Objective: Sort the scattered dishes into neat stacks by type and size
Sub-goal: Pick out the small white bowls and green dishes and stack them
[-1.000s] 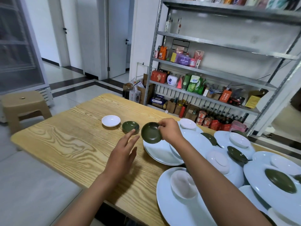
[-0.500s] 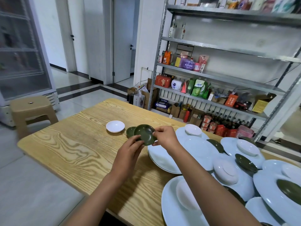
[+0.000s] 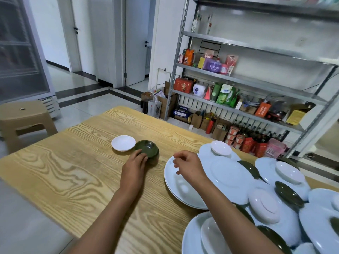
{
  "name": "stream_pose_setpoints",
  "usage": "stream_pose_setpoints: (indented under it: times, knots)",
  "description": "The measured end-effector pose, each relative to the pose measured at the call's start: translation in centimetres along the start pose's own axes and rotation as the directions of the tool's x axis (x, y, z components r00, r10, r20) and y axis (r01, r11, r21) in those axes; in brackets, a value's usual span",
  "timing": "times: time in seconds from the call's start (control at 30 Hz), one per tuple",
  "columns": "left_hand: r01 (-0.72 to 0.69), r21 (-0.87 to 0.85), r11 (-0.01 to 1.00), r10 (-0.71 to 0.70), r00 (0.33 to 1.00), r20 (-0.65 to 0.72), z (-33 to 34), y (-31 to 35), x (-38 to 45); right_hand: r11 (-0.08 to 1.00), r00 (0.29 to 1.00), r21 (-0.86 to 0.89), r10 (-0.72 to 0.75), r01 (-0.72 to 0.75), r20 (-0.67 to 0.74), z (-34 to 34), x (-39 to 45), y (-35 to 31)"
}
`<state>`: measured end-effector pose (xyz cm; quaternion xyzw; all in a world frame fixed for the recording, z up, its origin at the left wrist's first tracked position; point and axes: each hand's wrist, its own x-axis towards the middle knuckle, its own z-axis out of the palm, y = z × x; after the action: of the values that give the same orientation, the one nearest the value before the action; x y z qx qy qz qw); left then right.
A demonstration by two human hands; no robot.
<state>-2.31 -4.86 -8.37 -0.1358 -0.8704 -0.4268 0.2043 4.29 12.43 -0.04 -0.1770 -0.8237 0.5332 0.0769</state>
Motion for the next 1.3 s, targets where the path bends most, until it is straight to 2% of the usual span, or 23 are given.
stream_pose_setpoints:
  times: [0.07,0.23,0.37,0.57,0.7,0.83,0.97,1.07,1.2,1.3]
  knots:
    - [-0.011,0.025,1.000,0.011,1.000,0.004,0.5,0.1,0.3,1.000,1.000,-0.004,-0.005,0.005,0.009,0.0,0.5,0.3]
    - [-0.140,0.133,0.981,0.134,0.990,0.049,1.2,0.0,0.9,0.996,0.998,-0.050,-0.068,0.068,0.016,0.3,1.5,0.8]
    - [-0.140,0.217,0.966,0.121,0.988,0.096,1.6,-0.7,1.2,0.994,0.995,-0.033,-0.100,0.101,0.019,0.5,1.7,1.1]
    - [-0.217,0.183,0.959,0.196,0.972,0.127,1.5,0.0,1.1,0.991,0.991,-0.016,-0.135,0.135,-0.009,-0.6,1.9,0.8]
    - [-0.260,0.071,0.963,0.251,0.961,0.113,2.1,3.2,1.3,0.986,0.982,-0.057,-0.163,0.158,-0.092,-2.1,2.9,0.7]
    - [-0.254,-0.027,0.967,0.255,0.961,0.103,3.6,7.6,2.1,0.982,0.961,-0.134,-0.162,0.134,-0.224,-4.9,4.4,1.2]
    - [-0.274,-0.104,0.956,0.285,0.951,0.118,4.9,8.8,2.2,0.967,0.935,-0.236,-0.172,0.099,-0.312,-7.9,6.3,2.7]
    - [-0.378,-0.041,0.925,0.380,0.914,0.142,4.8,8.1,2.2,0.934,0.921,-0.356,-0.167,0.033,-0.353,-10.0,8.3,4.3]
    - [-0.409,0.002,0.913,0.406,0.906,0.122,3.7,7.3,2.2,0.797,0.943,-0.596,-0.116,-0.098,-0.311,-11.5,11.0,6.1]
    - [-0.418,0.022,0.908,0.409,0.898,0.160,4.1,7.2,2.1,0.742,0.959,-0.651,-0.040,-0.160,-0.281,-11.4,12.2,6.8]
